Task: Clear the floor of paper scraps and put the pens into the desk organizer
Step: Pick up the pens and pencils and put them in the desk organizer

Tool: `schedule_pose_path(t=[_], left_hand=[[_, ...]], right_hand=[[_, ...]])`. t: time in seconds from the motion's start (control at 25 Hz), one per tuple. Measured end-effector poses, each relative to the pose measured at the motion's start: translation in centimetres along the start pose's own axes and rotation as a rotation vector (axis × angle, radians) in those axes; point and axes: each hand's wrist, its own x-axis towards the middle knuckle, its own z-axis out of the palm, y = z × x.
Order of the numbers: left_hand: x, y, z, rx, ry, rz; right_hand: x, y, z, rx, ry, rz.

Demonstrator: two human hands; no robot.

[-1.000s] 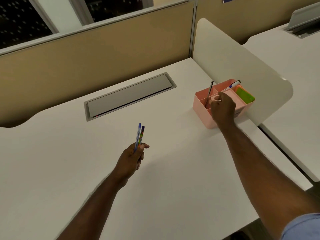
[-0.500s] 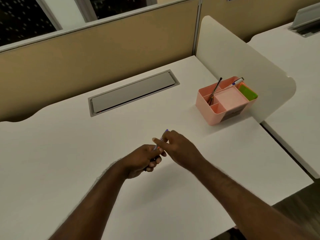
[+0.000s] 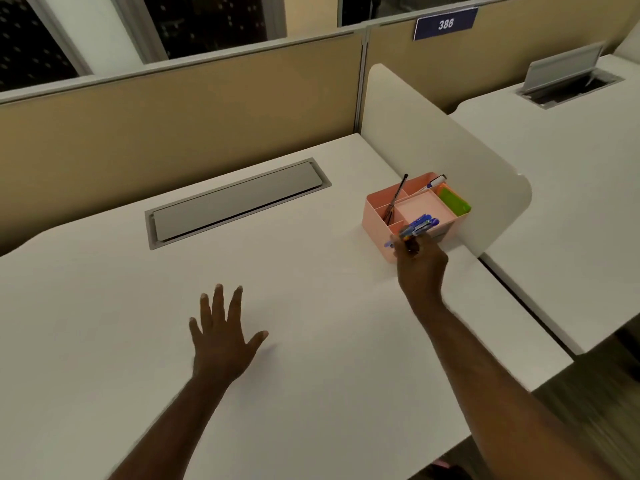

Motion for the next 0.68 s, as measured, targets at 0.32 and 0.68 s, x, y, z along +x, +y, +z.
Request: schedule_pose_path(t=[0.32,0.68], left_hand=[[-3.0,-4.4,2.0,0.067,-0.196,-0.200],[-4.5,-6.1,0.9,0.005,-0.129,-0.211]], right_hand=[[4.8,1.9,1.3,-0.189,-0.087,0.233],[4.1,2.4,0.7,-0.104,-0.091,0.314]])
